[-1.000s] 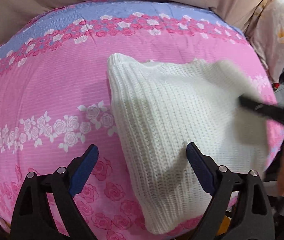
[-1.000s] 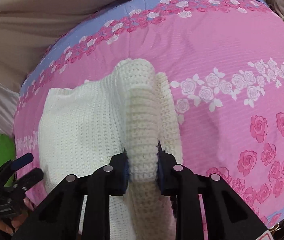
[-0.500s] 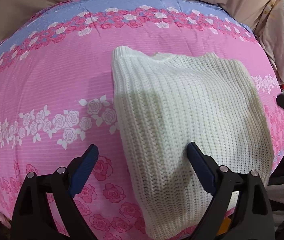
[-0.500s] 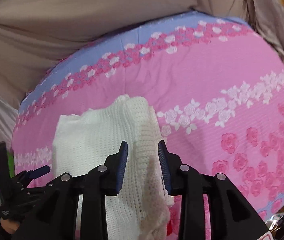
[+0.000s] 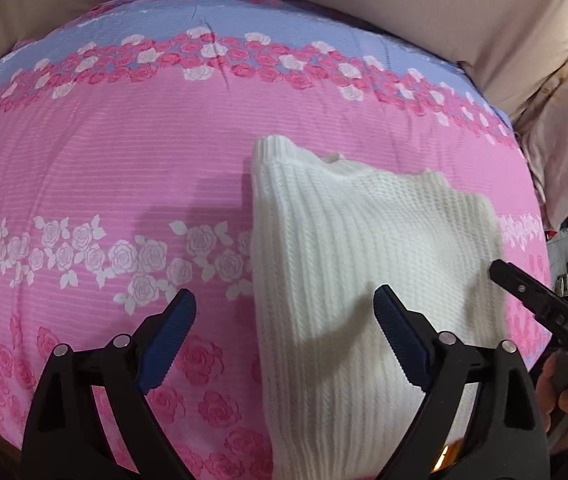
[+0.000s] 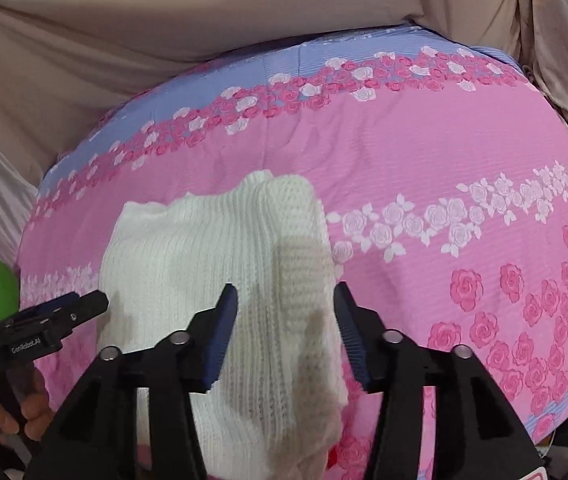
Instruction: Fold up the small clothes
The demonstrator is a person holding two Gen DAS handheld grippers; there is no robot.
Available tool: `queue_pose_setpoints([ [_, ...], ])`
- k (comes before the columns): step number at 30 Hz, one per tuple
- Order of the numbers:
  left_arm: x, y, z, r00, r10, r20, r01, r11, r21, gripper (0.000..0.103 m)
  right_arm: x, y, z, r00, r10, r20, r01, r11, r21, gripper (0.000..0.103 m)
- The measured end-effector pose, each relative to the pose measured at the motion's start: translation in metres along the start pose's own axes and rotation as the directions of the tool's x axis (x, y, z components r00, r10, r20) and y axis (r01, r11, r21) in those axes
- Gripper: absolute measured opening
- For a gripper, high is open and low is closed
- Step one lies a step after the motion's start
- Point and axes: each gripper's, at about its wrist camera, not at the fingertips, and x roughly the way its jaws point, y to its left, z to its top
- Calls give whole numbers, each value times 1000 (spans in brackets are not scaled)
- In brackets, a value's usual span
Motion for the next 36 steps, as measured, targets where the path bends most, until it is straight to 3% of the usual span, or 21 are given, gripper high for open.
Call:
queue_pose_setpoints([
  [2,15,2,3,999,8,-41,-8,1000,8,80,32,-7,9,998,21,-64,-19,999,31,47],
  [4,8,1,4,1000,0,-27,0,1000,12,75,62,-4,13,987,63,-147,-54,996,66,24],
  [5,3,0,3,1000,10,-11,-10,1000,22,75,58,4,15,988,53,-142,-45,997,59,20],
  [7,-3,-4,2,998,61,23,-62,996,63,75,21,29,20,993,107,-41,-107,994,-19,17],
  [9,4,-2,0,996,89,15,-90,993,74,78,-13,44,22,986,160,47,-157,986,-58,17],
  [11,12,1,0,998,58,-5,-58,997,51,84,-6,37,22,992,116,58,-113,992,-52,17],
  [13,10,1,0,999,42,-17,-42,999,24,83,48,10,15,997,-9,-79,8,1000,-20,22],
  [14,6,1,0,999,46,-11,-46,999,26,82,69,-4,10,991,1,-136,1,1000,13,27],
  [16,-8,1,-2,1000,20,-2,-20,999,38,82,55,-17,14,991,85,-107,-71,989,126,28],
  [20,-33,-8,-24,998,-45,-43,50,990,131,83,-18,-6,9,995,101,-16,-100,992,79,28],
  [22,-30,-15,-44,995,-34,-90,54,973,226,83,-40,-1,-11,993,111,-48,-110,993,32,32],
  [24,-18,-18,-61,993,27,-118,8,958,285,83,-41,-1,-35,990,89,-112,-89,996,6,32],
  [27,2,-11,-70,984,44,-171,0,968,251,84,-21,-2,-69,981,32,-189,-31,999,11,40],
  [28,4,-9,-71,983,34,-180,8,973,229,84,-13,-3,-76,980,30,-197,-27,1000,14,32],
  [29,4,-8,-71,983,33,-180,7,976,217,84,-4,-3,-80,976,20,-215,-18,1000,14,14],
  [30,3,-7,-71,984,34,-175,4,977,213,84,-2,-4,-81,973,24,-228,-17,999,31,14],
  [32,4,-8,-74,985,39,-171,-1,976,219,85,-20,-8,-74,984,81,-162,-67,994,89,11],
  [34,11,-9,-79,982,39,-183,1,976,218,87,-31,-14,-71,990,62,-125,-51,994,92,10],
  [36,14,-10,-83,982,45,-186,-4,977,214,88,-2,-31,-84,979,12,-203,6,996,90,10],
])
